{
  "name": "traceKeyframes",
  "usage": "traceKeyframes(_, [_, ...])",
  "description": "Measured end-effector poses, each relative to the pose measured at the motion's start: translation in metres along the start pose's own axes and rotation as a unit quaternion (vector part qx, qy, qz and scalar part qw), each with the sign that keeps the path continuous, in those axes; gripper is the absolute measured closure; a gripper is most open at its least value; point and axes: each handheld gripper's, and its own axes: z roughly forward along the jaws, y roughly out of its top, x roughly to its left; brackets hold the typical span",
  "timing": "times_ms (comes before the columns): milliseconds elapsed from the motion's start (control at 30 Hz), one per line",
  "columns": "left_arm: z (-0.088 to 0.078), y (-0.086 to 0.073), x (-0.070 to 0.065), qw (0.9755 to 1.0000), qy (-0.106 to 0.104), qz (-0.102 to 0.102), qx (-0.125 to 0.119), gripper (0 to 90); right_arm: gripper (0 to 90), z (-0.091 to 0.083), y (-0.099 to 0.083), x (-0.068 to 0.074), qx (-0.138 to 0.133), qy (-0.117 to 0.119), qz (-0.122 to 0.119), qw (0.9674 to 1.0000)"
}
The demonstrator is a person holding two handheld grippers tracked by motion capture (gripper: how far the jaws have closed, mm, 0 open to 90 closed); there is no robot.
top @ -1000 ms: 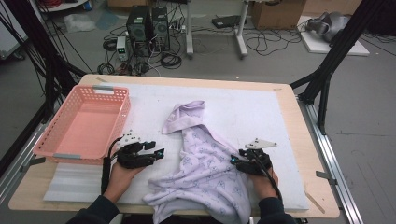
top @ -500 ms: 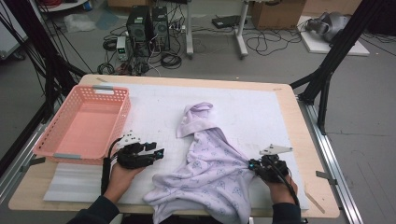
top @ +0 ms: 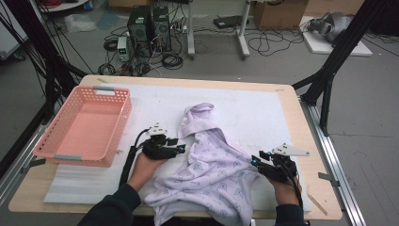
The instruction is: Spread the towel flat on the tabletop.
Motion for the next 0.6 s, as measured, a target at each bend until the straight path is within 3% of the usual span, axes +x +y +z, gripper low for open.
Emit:
traceKeyframes(133, [0.021, 0.005, -0.014, 0.9991, -0.003, 0.029, 0.032, 50.3, 57.8, 0.0, -0.002, -0.003, -0.001, -0.003, 0.005, 1.0])
traceKeyframes(200, [0.025, 0.007, -0.019, 0.9985, 0.001, 0.046, 0.031, 50.4, 57.7, -0.001, -0.002, -0.004, -0.002, -0.006, 0.006, 1.0])
traceKeyframes(267, [0.028, 0.007, -0.025, 0.9962, -0.001, 0.078, 0.038, 56.0, 57.4, -0.001, -0.003, -0.005, 0.0, -0.005, 0.009, 0.9999])
traceKeyframes(300, [0.028, 0.006, -0.028, 0.9938, -0.015, 0.103, 0.04, 70.4, 57.4, -0.001, -0.004, -0.005, 0.0, -0.006, 0.008, 1.0])
traceKeyframes(333, [0.027, 0.006, -0.033, 0.9908, -0.006, 0.129, 0.04, 76.5, 57.4, 0.0, -0.004, -0.005, 0.0, -0.006, 0.008, 1.0])
traceKeyframes(400, [0.026, 0.006, -0.033, 0.9909, -0.001, 0.128, 0.041, 82.9, 57.3, 0.0, -0.003, -0.005, 0.003, -0.005, 0.007, 1.0])
traceKeyframes(467, [0.023, 0.006, -0.028, 0.994, -0.005, 0.102, 0.04, 85.3, 57.5, 0.001, -0.003, -0.004, 0.002, -0.004, 0.006, 1.0])
traceKeyframes(600, [0.003, 0.007, -0.012, 0.9966, 0.017, 0.076, 0.027, 85.7, 57.9, 0.001, -0.003, -0.003, 0.003, -0.005, 0.007, 1.0])
